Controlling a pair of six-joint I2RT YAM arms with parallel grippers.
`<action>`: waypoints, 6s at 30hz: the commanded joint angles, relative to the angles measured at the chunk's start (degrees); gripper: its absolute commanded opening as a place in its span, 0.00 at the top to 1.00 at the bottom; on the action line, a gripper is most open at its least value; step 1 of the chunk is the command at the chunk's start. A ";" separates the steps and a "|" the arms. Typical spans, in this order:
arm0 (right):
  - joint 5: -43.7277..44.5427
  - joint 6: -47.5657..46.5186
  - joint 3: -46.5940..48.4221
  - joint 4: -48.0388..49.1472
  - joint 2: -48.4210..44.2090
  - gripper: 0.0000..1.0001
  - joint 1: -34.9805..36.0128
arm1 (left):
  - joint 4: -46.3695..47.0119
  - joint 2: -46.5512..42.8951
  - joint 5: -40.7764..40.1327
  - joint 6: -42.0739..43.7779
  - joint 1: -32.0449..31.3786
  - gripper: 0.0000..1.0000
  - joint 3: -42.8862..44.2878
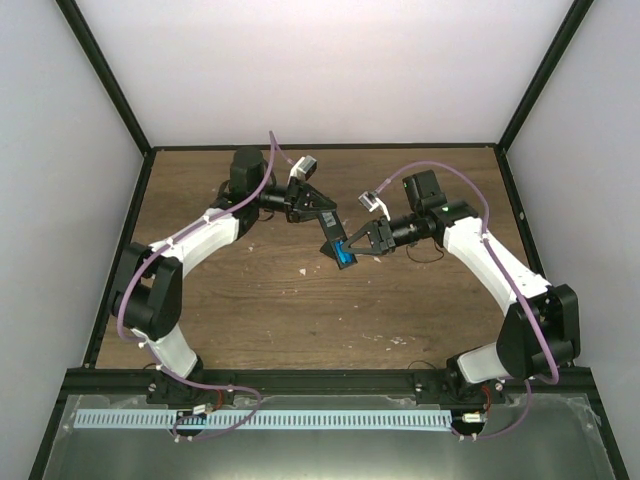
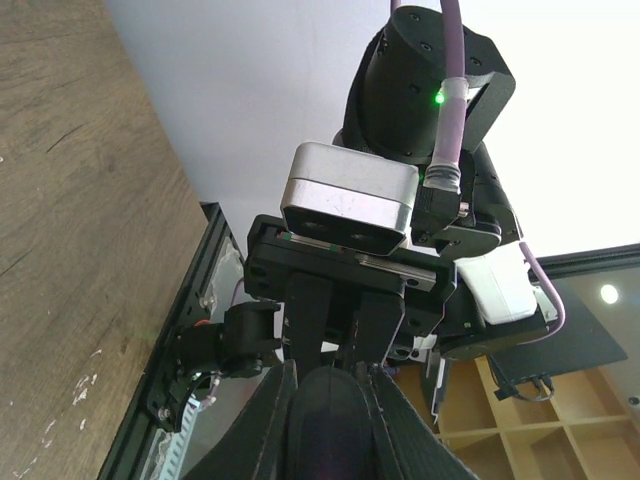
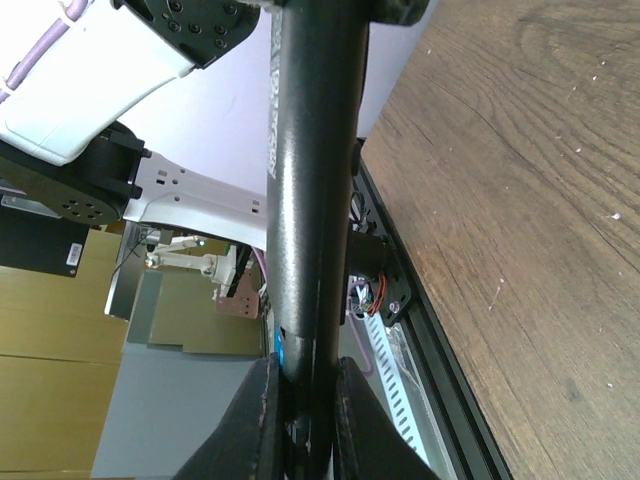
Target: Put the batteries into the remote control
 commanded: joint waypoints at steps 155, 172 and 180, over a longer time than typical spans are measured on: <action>47.34 -31.34 9.13 25.72 33.47 0.84 17.91 | 36.48 8.54 -30.48 23.16 18.43 1.00 -37.95; 49.22 -30.98 9.89 26.36 34.31 0.82 18.80 | 36.93 8.44 -30.50 23.02 18.44 1.00 -38.27; 48.20 -31.07 9.91 27.11 33.82 0.82 18.82 | 36.93 8.38 -30.47 22.99 18.46 1.00 -38.26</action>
